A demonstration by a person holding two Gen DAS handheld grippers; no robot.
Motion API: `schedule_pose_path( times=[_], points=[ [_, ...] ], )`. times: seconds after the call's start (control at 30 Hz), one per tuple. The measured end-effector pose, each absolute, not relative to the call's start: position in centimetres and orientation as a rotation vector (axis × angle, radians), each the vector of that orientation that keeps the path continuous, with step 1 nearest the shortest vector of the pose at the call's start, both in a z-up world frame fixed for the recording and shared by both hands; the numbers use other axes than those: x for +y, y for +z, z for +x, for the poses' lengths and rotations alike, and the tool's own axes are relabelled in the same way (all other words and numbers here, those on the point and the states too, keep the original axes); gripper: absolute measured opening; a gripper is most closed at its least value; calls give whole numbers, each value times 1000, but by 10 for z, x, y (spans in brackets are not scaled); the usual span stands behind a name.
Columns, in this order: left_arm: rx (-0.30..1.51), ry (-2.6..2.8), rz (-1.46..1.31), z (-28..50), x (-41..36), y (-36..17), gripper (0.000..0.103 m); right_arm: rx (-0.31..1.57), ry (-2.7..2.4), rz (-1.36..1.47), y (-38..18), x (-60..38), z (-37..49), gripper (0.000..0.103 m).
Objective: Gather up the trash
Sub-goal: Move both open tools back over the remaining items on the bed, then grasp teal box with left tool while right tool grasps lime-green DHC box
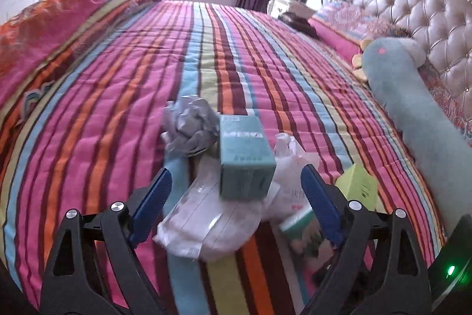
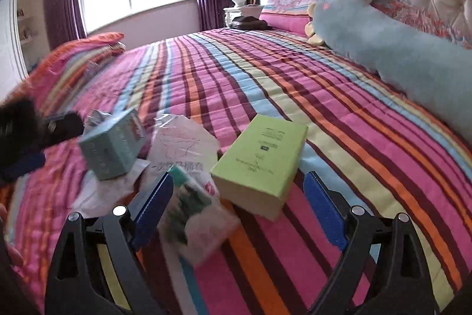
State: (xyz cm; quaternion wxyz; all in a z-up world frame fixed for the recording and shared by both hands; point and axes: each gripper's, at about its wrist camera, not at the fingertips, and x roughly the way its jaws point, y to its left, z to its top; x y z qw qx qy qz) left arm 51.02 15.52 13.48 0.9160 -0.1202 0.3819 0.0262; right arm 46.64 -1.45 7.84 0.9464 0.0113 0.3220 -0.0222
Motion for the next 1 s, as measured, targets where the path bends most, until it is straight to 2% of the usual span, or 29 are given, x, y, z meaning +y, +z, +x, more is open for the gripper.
schedule_pose_path(
  times=[0.37,0.5,0.57,0.6,0.63,0.67,0.87,1.0],
  points=[
    [883,160,-179,569,148,106,87,694,-146,-14,67,-20,508,86],
    [918,185,-200,576,152,93,87,781,-76,145,56,-52,521,86],
    [923,166,-234,575,157,88,83,815,-47,198,51,-64,526,85],
    [926,150,-243,575,158,85,77,826,-33,212,49,-69,528,85],
    [930,137,-241,575,157,82,63,832,-18,221,48,-72,530,84],
    [936,130,-230,575,157,79,56,834,-10,218,49,-74,531,81],
    [904,103,-197,566,155,78,52,822,3,189,54,-76,530,61],
    [857,74,-212,542,156,87,52,817,25,181,55,-80,529,56]
  ],
)
